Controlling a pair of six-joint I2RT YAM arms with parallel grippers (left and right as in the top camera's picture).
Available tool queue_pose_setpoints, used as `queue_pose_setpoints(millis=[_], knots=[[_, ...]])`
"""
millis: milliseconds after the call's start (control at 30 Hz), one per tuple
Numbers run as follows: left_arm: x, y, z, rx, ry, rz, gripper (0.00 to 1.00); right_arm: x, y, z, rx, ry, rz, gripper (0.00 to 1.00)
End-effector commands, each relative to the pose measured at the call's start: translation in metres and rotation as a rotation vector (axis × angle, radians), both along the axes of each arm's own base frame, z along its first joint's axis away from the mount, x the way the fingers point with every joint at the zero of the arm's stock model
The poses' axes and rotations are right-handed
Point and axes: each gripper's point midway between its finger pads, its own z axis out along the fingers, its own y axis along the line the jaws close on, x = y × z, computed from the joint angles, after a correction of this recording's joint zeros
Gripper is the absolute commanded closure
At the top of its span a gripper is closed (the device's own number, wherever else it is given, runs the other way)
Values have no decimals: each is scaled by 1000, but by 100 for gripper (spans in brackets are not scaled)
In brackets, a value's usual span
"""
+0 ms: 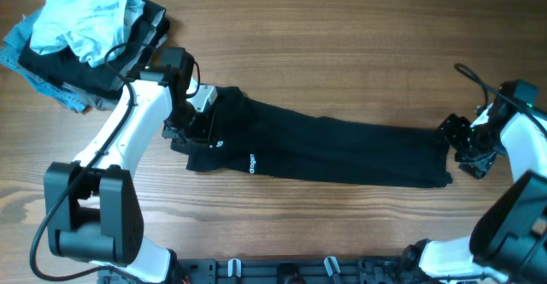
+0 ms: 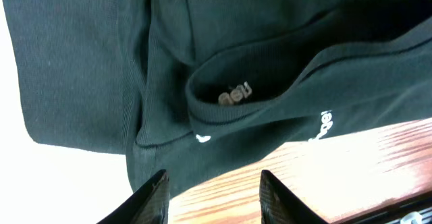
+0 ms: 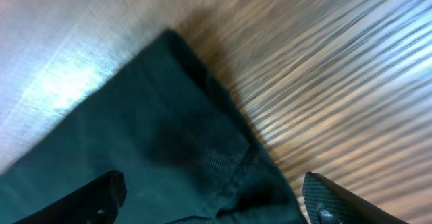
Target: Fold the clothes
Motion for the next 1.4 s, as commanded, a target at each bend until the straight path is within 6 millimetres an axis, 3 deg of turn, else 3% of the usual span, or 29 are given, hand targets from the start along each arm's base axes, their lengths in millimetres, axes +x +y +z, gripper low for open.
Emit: queue_pose_setpoints(millis=[0,33,67,100,200,233,267,333,467,533,633,767,900,967,1033,1133,1167,1200,1233,1367], knots=[[14,-7,6,-28,-75,16,75,-12,13,-32,97,97,15,11],[17,-7,5,-30,-84,35,83,-15,16,-37,116,117,19,11],[20,-8,5,-31,-94,45,91,-16,24,-42,171,119,50,17],[22,-8,4,-33,-101,45,91,-14,32,-43,215,107,64,27],[27,-9,5,-37,-126,45,93,-13,46,-44,292,80,70,85],[28,-9,5,-37,-130,45,93,-13,44,-44,282,82,69,96],[29,-9,5,-38,-131,45,93,-13,36,-41,255,84,61,96],[29,-9,5,-38,-131,45,94,-7,1,-22,144,76,-23,96],[30,-9,6,-38,-137,45,90,10,-63,43,14,-68,-126,96],[35,-9,6,-42,-155,45,87,18,-67,69,13,-153,-82,96],[42,-11,8,-47,-186,45,74,29,-47,81,54,-198,-35,96],[52,-12,18,-52,-217,45,68,43,4,79,91,-163,119,96],[61,-13,27,-57,-249,45,62,60,87,78,119,-137,352,95],[60,-13,27,-57,-248,45,50,66,140,71,122,-136,473,94],[60,-13,27,-57,-247,45,44,62,169,61,109,-107,510,93],[59,-13,27,-56,-241,45,42,54,180,45,29,-35,513,89],[58,-13,26,-56,-237,45,41,56,187,42,30,-43,536,78],[58,-13,26,-55,-237,45,41,58,194,41,32,-52,556,55],[58,-13,26,-55,-237,45,39,58,197,40,32,-55,567,48],[55,-13,26,-54,-224,45,34,69,188,57,24,-111,546,46]])
